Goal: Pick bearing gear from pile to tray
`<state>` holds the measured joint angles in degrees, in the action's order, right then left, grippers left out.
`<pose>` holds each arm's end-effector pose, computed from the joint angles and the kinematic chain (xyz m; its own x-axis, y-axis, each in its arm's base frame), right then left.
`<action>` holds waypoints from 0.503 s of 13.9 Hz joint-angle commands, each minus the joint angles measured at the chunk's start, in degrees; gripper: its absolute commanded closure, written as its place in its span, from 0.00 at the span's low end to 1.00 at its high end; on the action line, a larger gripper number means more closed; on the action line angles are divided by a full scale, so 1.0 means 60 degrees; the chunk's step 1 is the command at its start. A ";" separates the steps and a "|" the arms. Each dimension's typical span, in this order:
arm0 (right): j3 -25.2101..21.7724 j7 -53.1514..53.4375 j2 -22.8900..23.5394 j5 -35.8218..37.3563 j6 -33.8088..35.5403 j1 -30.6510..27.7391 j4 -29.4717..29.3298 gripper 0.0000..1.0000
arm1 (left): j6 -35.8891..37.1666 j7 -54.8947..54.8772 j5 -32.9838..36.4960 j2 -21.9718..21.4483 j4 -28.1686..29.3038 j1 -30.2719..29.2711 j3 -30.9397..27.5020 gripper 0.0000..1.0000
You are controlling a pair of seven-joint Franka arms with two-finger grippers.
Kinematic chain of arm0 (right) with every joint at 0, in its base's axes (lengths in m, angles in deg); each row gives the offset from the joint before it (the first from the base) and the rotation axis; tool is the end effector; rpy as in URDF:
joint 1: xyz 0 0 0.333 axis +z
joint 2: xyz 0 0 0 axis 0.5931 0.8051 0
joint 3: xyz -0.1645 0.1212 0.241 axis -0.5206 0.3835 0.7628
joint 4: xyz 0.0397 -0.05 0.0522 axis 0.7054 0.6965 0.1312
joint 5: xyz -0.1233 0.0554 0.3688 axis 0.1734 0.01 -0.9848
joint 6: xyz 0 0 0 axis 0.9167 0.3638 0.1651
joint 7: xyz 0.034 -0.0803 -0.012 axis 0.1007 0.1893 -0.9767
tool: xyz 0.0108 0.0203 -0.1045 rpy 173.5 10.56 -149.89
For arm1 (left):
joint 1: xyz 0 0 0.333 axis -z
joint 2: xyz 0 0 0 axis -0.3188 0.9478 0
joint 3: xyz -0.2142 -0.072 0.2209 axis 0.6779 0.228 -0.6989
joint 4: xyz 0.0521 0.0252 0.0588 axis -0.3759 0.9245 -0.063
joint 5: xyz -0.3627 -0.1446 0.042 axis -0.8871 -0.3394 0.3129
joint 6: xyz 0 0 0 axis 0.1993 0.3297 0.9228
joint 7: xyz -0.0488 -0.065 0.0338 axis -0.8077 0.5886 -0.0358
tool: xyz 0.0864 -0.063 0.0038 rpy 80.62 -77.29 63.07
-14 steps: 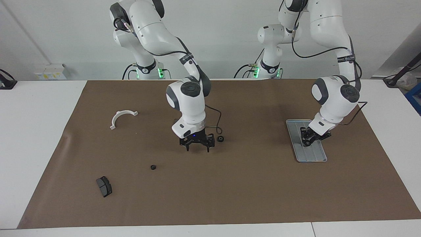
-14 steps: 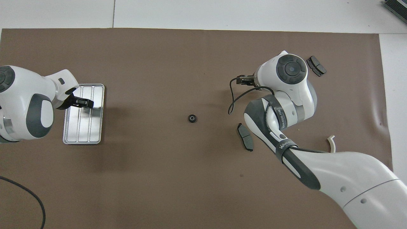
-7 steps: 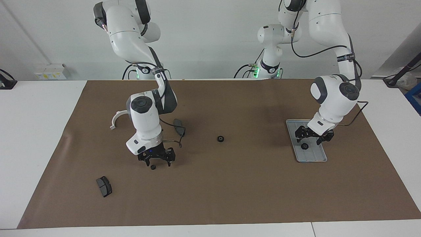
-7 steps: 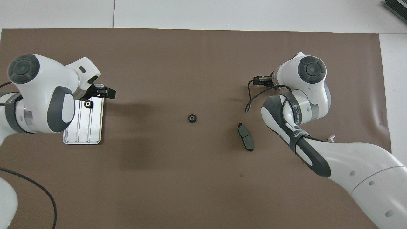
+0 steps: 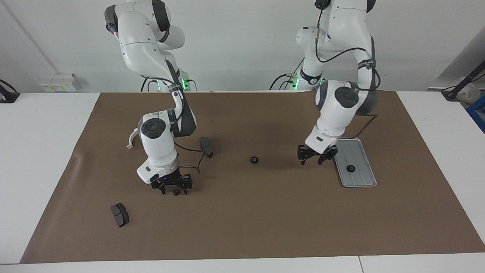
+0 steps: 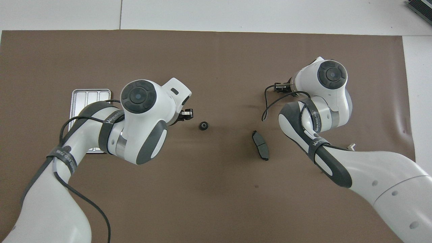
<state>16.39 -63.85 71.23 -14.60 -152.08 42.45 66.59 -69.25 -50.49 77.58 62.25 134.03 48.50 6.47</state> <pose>0.6732 0.1219 0.2857 0.9810 -0.0329 0.1911 -0.0353 -0.9993 0.0093 0.5369 -0.3272 0.3633 0.9990 -0.0028 0.0456 -0.0062 -0.9971 0.0758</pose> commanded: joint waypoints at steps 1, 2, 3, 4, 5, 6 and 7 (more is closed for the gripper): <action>0.0113 -0.0117 -0.0030 0.0007 -0.0060 -0.0119 0.0083 0.44 | -0.0562 0.0623 -0.0032 0.0588 -0.0204 0.0754 -0.0192 0.61; 0.0113 -0.0117 -0.0030 0.0007 -0.0074 -0.0119 0.0083 0.49 | -0.0739 0.0741 -0.0046 0.0836 -0.0394 0.0872 -0.0191 0.62; 0.0113 -0.0102 -0.0030 0.0007 -0.0074 -0.0119 0.0083 0.52 | -0.0741 0.0843 -0.0076 0.1114 -0.0758 0.0961 -0.0191 0.62; 0.0113 -0.0102 -0.0030 0.0007 -0.0074 -0.0119 0.0083 0.59 | -0.0697 0.0902 -0.0090 0.1436 -0.1182 0.1048 -0.0191 0.62; 0.0113 -0.0102 -0.0030 0.0007 -0.0074 -0.0119 0.0083 0.69 | -0.0639 0.0903 -0.0091 0.1555 -0.1433 0.1049 -0.0191 0.62; 0.0113 -0.0088 -0.0030 -0.0008 -0.0074 -0.0119 0.0083 0.86 | -0.0595 0.0888 -0.0105 0.1629 -0.1653 0.1020 -0.0191 0.62; 0.0113 -0.0044 -0.0030 -0.0051 -0.0074 -0.0119 0.0083 0.99 | -0.0594 0.0874 -0.0091 0.1731 -0.1829 0.0948 -0.0191 0.62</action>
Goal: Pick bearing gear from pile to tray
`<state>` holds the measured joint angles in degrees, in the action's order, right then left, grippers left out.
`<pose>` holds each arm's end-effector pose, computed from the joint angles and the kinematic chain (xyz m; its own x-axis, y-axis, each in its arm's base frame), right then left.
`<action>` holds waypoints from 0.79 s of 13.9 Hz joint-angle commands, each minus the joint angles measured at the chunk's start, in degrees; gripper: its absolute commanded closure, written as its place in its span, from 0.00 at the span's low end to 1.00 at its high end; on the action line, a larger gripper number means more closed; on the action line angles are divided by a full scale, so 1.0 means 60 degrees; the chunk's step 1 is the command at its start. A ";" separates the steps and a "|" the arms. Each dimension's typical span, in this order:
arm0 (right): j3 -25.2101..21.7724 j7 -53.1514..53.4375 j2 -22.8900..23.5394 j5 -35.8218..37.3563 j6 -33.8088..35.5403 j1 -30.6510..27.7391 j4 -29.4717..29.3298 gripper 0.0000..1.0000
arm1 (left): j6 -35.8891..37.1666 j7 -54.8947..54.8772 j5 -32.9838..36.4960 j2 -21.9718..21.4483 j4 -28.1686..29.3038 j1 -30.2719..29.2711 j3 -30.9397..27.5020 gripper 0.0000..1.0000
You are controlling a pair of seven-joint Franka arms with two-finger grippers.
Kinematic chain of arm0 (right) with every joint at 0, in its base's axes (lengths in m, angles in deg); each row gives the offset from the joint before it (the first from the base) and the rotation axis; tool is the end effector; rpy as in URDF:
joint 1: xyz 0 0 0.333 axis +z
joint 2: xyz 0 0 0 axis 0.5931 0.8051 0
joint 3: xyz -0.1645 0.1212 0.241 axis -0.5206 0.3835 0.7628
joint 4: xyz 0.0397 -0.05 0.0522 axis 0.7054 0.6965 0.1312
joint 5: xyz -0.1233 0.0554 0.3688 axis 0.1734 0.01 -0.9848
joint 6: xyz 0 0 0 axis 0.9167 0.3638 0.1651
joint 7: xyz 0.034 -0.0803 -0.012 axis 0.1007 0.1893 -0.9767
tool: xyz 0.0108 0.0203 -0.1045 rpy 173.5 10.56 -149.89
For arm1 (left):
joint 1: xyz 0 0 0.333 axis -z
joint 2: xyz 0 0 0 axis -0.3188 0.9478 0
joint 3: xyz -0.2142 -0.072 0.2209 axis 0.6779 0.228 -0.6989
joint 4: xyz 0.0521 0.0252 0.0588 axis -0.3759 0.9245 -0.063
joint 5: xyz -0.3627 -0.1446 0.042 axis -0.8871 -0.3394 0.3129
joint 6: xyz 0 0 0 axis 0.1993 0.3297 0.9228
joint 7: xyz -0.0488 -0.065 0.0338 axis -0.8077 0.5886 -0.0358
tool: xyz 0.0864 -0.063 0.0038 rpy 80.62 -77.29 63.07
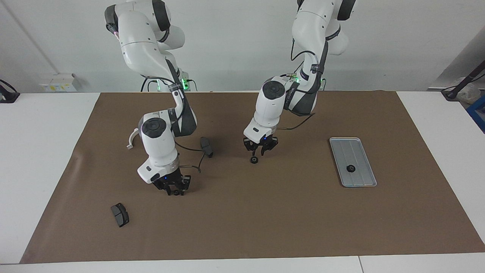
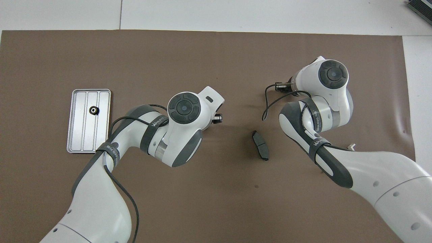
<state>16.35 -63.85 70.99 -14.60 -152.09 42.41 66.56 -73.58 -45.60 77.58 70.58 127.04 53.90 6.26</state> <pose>0.6737 0.1211 0.2888 0.9800 -0.0342 0.1959 -0.0366 -0.9993 0.0089 0.5379 -0.3976 0.3326 0.9967 -0.0023 0.0810 -0.0112 -0.9939 0.1097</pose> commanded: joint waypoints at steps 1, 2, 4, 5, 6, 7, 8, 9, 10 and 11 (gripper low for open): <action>0.0120 0.0000 0.0010 -0.0196 -0.0059 -0.0112 0.0074 1.00 | 0.0112 0.0044 -0.0047 0.0387 -0.0797 0.0004 -0.0157 0.62; 0.0120 0.0001 -0.0004 -0.0256 -0.0030 -0.0097 0.0045 1.00 | 0.0068 0.0029 -0.0017 0.0460 -0.0813 -0.0040 -0.0157 0.62; 0.0120 0.0001 -0.0033 -0.0271 0.0043 -0.0083 -0.0014 1.00 | 0.0024 0.0000 -0.0002 0.0475 -0.0696 -0.0055 -0.0172 0.55; 0.0105 0.0001 -0.0063 -0.0271 0.0029 -0.0083 0.0001 1.00 | 0.0024 0.0000 -0.0002 0.0475 -0.0652 -0.0084 -0.0172 0.47; 0.0105 0.0001 -0.0107 -0.0271 0.0043 -0.0068 0.0001 1.00 | 0.0010 0.0014 -0.0002 0.0490 -0.0608 -0.0084 -0.0157 0.42; 0.0119 0.0015 -0.0150 -0.0271 0.0043 -0.0054 0.0001 1.00 | -0.0020 0.0014 -0.0002 0.0490 -0.0448 -0.0041 -0.0171 0.37; 0.0105 0.0015 -0.0209 -0.0271 0.0058 -0.0053 0.0001 1.00 | -0.0049 0.0014 -0.0002 0.0475 -0.0287 0.0032 -0.0172 0.37; 0.0105 0.0001 -0.0253 -0.0271 0.0058 -0.0053 0.0001 1.00 | -0.0078 0.0029 -0.0002 0.0461 -0.0271 0.0048 -0.0172 0.37; 0.0119 0.0001 -0.0282 -0.0271 0.0043 -0.0097 0.0001 1.00 | -0.0079 0.0029 -0.0002 0.0461 -0.0256 0.0062 -0.0172 0.37; 0.0120 0.0001 -0.0297 -0.0271 0.0058 -0.0097 0.0001 1.00 | -0.0079 0.0029 -0.0002 0.0432 -0.0140 0.0077 -0.0172 0.37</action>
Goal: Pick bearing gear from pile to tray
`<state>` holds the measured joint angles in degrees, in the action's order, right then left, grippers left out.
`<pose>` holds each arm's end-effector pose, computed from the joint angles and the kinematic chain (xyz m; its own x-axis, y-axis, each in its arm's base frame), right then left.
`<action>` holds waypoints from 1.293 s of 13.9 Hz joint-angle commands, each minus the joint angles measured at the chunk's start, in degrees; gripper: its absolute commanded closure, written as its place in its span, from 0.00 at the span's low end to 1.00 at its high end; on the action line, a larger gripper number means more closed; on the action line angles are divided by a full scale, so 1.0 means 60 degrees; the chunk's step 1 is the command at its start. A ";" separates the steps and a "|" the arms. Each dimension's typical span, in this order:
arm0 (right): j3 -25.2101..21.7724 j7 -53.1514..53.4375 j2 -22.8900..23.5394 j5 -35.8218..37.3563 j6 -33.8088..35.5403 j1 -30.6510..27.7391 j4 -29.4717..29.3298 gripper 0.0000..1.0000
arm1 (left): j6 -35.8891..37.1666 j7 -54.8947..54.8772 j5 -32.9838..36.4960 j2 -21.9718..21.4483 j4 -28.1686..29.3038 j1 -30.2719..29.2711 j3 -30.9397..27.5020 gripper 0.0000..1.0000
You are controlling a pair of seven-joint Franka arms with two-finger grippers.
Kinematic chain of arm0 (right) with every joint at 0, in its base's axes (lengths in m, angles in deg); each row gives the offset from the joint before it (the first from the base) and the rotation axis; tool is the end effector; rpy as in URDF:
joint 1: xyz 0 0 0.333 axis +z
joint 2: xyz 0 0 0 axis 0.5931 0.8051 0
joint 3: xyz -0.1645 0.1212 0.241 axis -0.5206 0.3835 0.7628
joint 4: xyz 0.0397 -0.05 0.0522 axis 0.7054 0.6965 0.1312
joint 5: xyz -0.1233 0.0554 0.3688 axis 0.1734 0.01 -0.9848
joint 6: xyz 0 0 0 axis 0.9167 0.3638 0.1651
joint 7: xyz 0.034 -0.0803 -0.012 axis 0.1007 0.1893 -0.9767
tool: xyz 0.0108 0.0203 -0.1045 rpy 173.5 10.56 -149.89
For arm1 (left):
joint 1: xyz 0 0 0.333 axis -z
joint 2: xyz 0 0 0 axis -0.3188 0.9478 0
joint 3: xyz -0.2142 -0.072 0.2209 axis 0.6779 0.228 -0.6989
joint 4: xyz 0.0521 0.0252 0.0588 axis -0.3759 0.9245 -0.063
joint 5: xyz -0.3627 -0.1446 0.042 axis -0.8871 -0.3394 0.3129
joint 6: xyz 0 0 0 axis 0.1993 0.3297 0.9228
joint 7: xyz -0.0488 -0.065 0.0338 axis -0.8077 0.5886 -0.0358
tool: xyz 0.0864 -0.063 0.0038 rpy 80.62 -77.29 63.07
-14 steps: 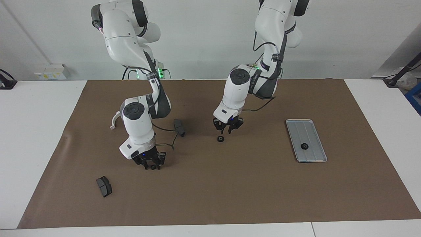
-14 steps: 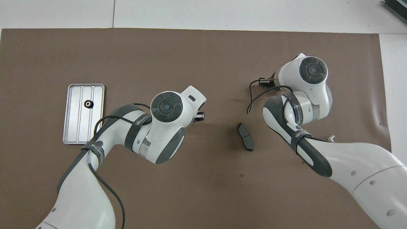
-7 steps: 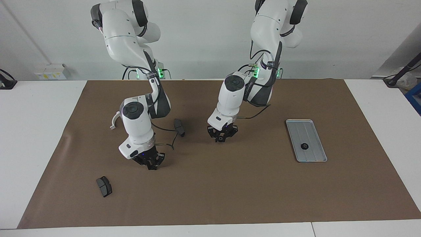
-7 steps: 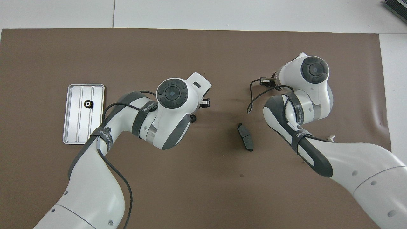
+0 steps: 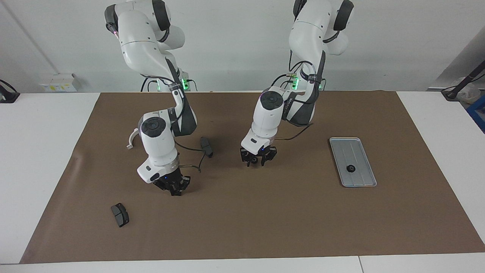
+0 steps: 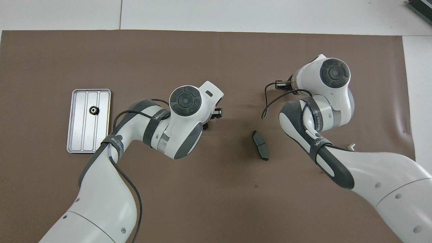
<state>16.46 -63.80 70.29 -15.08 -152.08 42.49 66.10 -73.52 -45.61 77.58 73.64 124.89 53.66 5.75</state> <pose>0.6759 0.1234 0.3009 0.9761 -0.0397 0.2135 -0.0402 -0.9992 -0.0020 0.5501 -0.3961 0.3137 0.9976 0.0090 0.0692 0.0022 -0.9953 0.0972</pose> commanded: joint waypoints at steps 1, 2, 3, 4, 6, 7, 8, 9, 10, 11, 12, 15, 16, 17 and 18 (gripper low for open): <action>0.0102 0.0007 -0.0196 -0.0191 0.0072 -0.0096 0.0077 1.00 | -0.0102 0.0030 -0.0002 -0.0137 0.0379 0.0131 -0.0086 0.37; 0.0102 0.0007 -0.0254 -0.0191 0.0130 -0.0082 0.0077 1.00 | -0.0146 0.0030 -0.0002 -0.0167 0.0540 0.0174 -0.0086 0.37; 0.0102 -0.0007 -0.0341 -0.0191 0.0276 -0.0067 0.0077 1.00 | -0.0161 0.0030 -0.0002 -0.0196 0.0629 0.0218 -0.0086 0.39; 0.0117 -0.0007 -0.0444 -0.0191 0.0451 -0.0067 0.0092 1.00 | -0.0161 0.0030 -0.0002 -0.0211 0.0717 0.0219 -0.0086 0.40; 0.0131 -0.0022 -0.0678 -0.0191 0.0817 -0.0067 0.0107 1.00 | -0.0161 0.0030 0.0012 -0.0284 0.0834 0.0291 -0.0086 0.44; 0.0131 -0.0022 -0.0766 -0.0191 0.0979 -0.0067 0.0121 1.00 | -0.0146 0.0030 0.0012 -0.0284 0.0878 0.0335 -0.0086 0.46; 0.0131 -0.0022 -0.0840 -0.0191 0.1009 -0.0052 0.0150 1.00 | -0.0146 0.0030 -0.0002 -0.0299 0.0908 0.0350 -0.0086 0.50; 0.0131 -0.0007 -0.0884 -0.0220 0.1039 -0.0023 0.0165 1.00 | -0.0117 0.0016 0.0012 -0.0328 0.0922 0.0351 -0.0086 0.58; 0.0146 -0.0007 -0.0899 -0.0351 0.1155 0.0006 0.0165 1.00 | -0.0117 0.0015 0.0012 -0.0328 0.0923 0.0351 -0.0086 0.67; 0.0146 -0.0007 -0.0971 -0.0497 0.1200 0.0035 0.0151 1.00 | -0.0088 0.0015 0.0012 -0.0343 0.0952 0.0351 -0.0086 0.74; 0.0146 -0.0007 -0.1016 -0.0586 0.1215 0.0050 0.0165 1.00 | -0.0102 0.0015 0.0012 -0.0343 0.0952 0.0351 -0.0086 0.79; 0.0175 -0.0007 -0.1119 -0.0601 0.1361 0.0065 0.0151 1.00 | -0.0044 0.0001 -0.0002 -0.0343 0.0952 0.0351 -0.0086 0.96; 0.0248 0.0007 -0.1162 -0.0601 0.1376 0.0065 0.0165 1.00 | 0.0043 0.0001 0.0012 -0.0343 0.0836 0.0336 -0.0101 1.00; 0.0321 0.0022 -0.1163 -0.0616 0.1376 0.0065 0.0165 1.00 | 0.0363 0.0001 0.0012 -0.0314 0.0545 0.0263 -0.0101 1.00; 0.0438 0.0167 -0.1163 -0.0601 0.1376 0.0065 0.0151 1.00 | 0.0976 -0.0014 -0.0002 -0.0256 -0.0009 0.0176 -0.0101 1.00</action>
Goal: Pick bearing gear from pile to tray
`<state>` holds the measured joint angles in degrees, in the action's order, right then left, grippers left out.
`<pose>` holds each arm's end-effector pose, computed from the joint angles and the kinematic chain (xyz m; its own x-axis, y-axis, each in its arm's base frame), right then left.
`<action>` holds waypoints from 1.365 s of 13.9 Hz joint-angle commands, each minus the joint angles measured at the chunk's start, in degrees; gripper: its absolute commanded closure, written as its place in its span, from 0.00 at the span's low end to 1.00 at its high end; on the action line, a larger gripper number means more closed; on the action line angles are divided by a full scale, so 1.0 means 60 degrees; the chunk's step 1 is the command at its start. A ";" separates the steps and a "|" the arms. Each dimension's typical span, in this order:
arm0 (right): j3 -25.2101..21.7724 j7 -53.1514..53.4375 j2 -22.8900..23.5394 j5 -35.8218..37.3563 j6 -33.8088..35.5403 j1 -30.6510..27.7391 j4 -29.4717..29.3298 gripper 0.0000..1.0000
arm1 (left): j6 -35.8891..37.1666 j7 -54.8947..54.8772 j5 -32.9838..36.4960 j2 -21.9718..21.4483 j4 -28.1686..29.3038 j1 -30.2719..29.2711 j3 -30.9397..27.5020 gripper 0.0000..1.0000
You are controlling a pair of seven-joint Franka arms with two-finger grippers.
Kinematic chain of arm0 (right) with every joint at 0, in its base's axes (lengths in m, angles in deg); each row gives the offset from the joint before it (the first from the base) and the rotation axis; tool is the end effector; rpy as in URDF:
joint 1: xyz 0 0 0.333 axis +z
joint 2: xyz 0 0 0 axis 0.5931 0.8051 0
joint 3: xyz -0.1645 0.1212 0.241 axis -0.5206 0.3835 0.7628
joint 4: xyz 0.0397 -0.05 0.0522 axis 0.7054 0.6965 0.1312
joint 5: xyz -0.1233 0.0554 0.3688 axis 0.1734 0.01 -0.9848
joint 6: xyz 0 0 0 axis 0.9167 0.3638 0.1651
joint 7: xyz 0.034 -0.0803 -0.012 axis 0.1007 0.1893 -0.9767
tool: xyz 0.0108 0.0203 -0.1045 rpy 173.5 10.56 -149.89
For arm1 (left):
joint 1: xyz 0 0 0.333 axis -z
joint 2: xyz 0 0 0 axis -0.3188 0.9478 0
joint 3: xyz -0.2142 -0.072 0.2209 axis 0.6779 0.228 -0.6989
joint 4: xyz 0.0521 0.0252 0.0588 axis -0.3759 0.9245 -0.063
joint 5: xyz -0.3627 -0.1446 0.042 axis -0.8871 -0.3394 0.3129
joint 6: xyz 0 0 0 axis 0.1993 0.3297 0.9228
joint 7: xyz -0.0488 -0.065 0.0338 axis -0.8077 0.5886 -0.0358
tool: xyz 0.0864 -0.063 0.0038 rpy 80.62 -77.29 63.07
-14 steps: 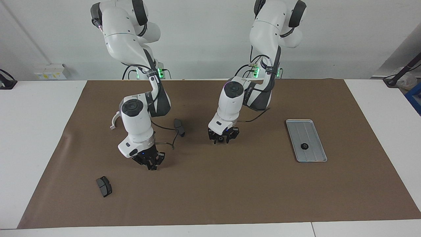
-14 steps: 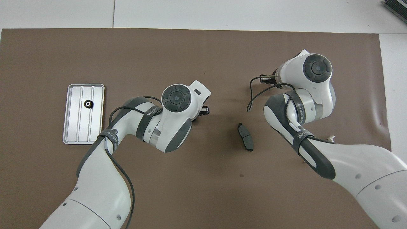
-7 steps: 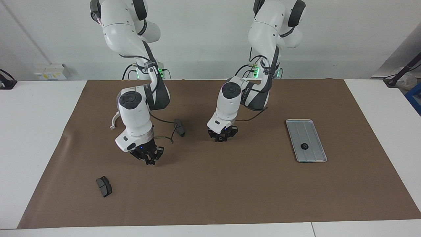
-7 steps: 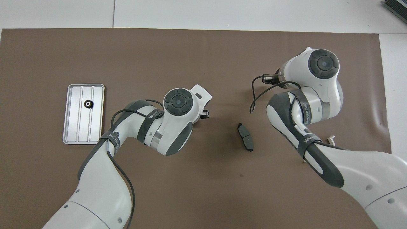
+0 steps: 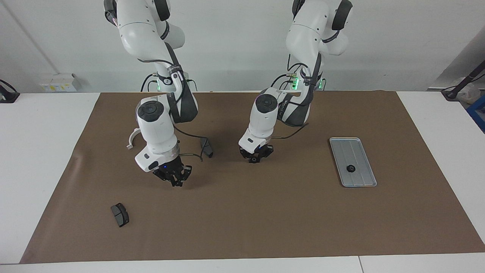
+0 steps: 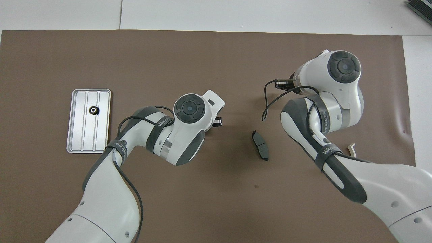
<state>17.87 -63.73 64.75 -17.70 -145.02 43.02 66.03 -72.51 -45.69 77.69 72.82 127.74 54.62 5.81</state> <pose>0.6622 0.1413 0.3547 0.9822 -0.0478 0.1819 -0.0436 -0.9987 -0.0269 0.5311 -0.3971 0.2991 0.9995 -0.0138 0.0269 -0.0155 -0.9977 0.0657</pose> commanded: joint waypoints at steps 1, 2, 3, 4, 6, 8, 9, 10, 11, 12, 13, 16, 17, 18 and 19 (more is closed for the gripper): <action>0.0277 0.0446 -0.0253 -0.0164 0.0170 -0.0009 0.0205 1.00 | 0.1364 -0.0029 -0.0022 -0.0074 -0.0984 -0.0202 -0.0111 1.00; 0.0292 0.0536 -0.0268 -0.0164 0.0155 0.0078 0.0249 1.00 | 0.1587 -0.0059 -0.0022 -0.0074 -0.1264 -0.0523 -0.0111 1.00; 0.0292 0.0581 -0.0268 -0.0179 0.0155 0.0253 0.0263 1.00 | 0.1560 -0.0160 -0.0022 -0.0175 -0.1252 -0.0918 -0.0096 1.00; 0.0292 0.0842 -0.0239 -0.0164 0.0112 0.0385 0.0293 1.00 | 0.1662 -0.0451 -0.0022 -0.0350 -0.1223 -0.1400 -0.0096 1.00; 0.0292 0.1821 -0.0195 -0.0179 0.0009 0.1057 0.0278 1.00 | 0.2099 -0.1911 -0.0051 -0.0746 -0.1106 -0.2440 -0.0081 1.00; 0.0292 0.2454 -0.0195 -0.0179 0.0096 0.1687 0.0293 1.00 | 0.2540 -0.3900 -0.0051 -0.1025 -0.0859 -0.3640 -0.0096 1.00; 0.0292 0.2804 -0.0136 -0.0179 0.0053 0.1951 0.0278 1.00 | 0.2527 -0.4984 -0.0051 -0.1084 -0.0654 -0.4313 -0.0096 1.00; 0.0292 0.3170 -0.0049 -0.0164 -0.0034 0.2172 0.0249 1.00 | 0.2483 -0.6039 -0.0051 -0.1186 -0.0405 -0.4886 -0.0096 1.00; 0.0292 0.3507 0.0025 -0.0135 -0.0064 0.2493 0.0176 1.00 | 0.2439 -0.7022 -0.0051 -0.1274 -0.0142 -0.5414 -0.0096 1.00; 0.0278 0.3801 0.0156 -0.0077 -0.0079 0.2714 0.0074 1.00 | 0.2396 -0.7887 -0.0051 -0.1391 0.0137 -0.5912 -0.0096 1.00; 0.0278 0.4166 0.0273 -0.0033 -0.0166 0.2962 0.0030 0.99 | 0.2366 -0.8577 -0.0051 -0.1508 0.0429 -0.6294 -0.0096 1.00; 0.0278 0.4536 0.0552 0.0026 -0.0429 0.3447 0.0015 0.92 | 0.1623 -0.9141 -0.0066 -0.2006 0.1833 -0.6678 -0.0111 0.98; 0.0278 0.4580 0.0683 0.0026 -0.0576 0.3506 0.0015 0.91 | 0.0981 -0.9141 -0.0051 -0.2225 0.2535 -0.6679 -0.0111 0.95; 0.0278 0.4725 0.0771 0.0026 -0.0621 0.3710 -0.0014 0.90 | 0.0380 -0.9112 -0.0066 -0.2372 0.3194 -0.6679 -0.0111 0.95; 0.0278 0.4756 0.0787 0.0026 -0.0621 0.3726 -0.0015 0.80 | -0.0061 -0.9097 -0.0066 -0.2504 0.3636 -0.6679 -0.0111 0.91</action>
<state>19.52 -36.72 68.37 -17.93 -147.61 64.94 66.74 -66.67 -100.05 77.63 62.46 140.59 14.37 4.99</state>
